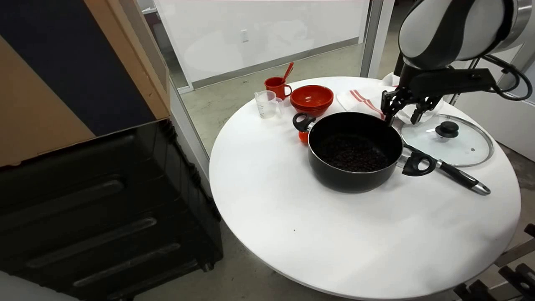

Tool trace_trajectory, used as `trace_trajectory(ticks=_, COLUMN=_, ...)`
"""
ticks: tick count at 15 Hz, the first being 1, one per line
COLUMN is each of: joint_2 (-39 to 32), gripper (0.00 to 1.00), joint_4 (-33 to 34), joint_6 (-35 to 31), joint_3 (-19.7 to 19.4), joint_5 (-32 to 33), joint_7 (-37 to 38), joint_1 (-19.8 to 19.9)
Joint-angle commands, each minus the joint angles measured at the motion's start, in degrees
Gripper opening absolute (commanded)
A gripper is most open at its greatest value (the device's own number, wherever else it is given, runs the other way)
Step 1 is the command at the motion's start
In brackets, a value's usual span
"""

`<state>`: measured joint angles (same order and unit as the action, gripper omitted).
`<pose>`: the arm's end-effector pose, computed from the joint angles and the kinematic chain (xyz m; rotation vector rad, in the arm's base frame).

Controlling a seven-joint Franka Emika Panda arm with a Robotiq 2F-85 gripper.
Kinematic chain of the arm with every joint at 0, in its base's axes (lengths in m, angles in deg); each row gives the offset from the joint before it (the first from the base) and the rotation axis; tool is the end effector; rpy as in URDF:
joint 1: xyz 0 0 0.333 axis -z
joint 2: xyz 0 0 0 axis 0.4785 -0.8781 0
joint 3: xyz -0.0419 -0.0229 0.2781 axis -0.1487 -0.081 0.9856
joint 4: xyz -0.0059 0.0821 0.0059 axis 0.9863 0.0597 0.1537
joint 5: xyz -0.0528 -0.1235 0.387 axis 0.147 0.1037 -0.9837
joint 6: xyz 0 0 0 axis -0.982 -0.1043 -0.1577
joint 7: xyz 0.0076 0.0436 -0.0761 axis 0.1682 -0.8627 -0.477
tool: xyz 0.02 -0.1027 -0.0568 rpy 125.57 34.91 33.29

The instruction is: Move the black pot to the right

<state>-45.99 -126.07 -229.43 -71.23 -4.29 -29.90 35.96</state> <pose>0.5179 -0.1369 0.0461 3.0229 -0.7492 0.0706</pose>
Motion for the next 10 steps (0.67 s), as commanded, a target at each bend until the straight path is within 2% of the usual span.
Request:
trace_trajectory(ticks=1, joint_2=7.1, gripper=0.99, joint_4=-2.6, joint_6=6.1, joint_3=2.9, joint_5=0.3, joint_7=-4.2, joint_1=0.1)
trace_trajectory(ticks=8, joint_2=20.2, gripper=1.00, joint_4=-3.0, joint_6=20.8, joint_3=5.0, joint_5=4.1, joint_7=-6.6, joint_1=-5.2)
trace_trajectory(ticks=9, joint_2=16.2, gripper=1.00, joint_4=-1.3, joint_6=17.8, joint_3=4.6, joint_5=2.7, joint_7=-5.7, joint_1=-4.5)
trace_trajectory(ticks=10, joint_2=17.8, gripper=1.00, joint_4=-1.3, joint_6=19.4, joint_3=4.8, joint_5=3.0, joint_7=-5.7, joint_1=-5.1)
